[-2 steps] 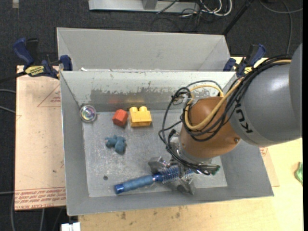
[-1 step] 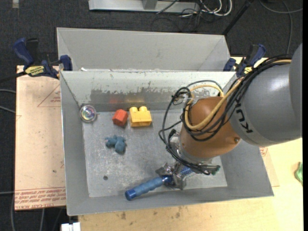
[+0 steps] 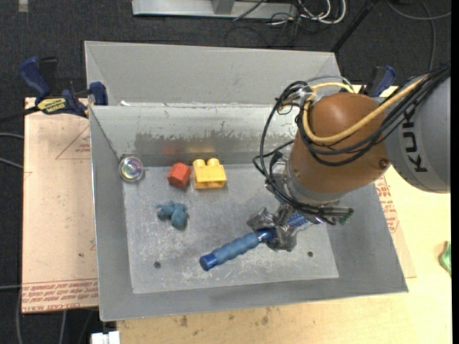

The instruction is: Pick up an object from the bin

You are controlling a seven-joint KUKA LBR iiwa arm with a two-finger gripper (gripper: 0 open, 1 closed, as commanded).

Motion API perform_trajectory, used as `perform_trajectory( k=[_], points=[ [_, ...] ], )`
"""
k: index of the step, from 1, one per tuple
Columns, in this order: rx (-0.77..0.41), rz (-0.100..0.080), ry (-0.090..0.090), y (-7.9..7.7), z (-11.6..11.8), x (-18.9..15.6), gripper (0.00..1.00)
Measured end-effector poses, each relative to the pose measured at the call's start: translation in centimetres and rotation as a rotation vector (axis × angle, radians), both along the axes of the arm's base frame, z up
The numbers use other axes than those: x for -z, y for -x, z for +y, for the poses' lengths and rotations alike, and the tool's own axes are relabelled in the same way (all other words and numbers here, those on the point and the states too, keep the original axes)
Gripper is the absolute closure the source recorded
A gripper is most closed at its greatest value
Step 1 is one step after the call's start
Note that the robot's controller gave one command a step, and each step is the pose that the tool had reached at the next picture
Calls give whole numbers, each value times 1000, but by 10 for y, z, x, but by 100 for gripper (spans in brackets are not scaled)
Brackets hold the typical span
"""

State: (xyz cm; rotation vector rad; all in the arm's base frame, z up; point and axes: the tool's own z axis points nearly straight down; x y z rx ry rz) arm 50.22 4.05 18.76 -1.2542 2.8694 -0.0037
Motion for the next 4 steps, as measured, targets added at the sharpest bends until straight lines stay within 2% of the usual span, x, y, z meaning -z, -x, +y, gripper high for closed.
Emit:
perform_trajectory(
  k=[1,2,3,4],
  points=[
    [118,11,-1,-30,-7,121,100],
    [117,2,-1,-23,-15,7,100],
    [302,11,-2,-60,-36,120,100],
    [287,2,-1,-26,-53,-20,100]
  ],
)
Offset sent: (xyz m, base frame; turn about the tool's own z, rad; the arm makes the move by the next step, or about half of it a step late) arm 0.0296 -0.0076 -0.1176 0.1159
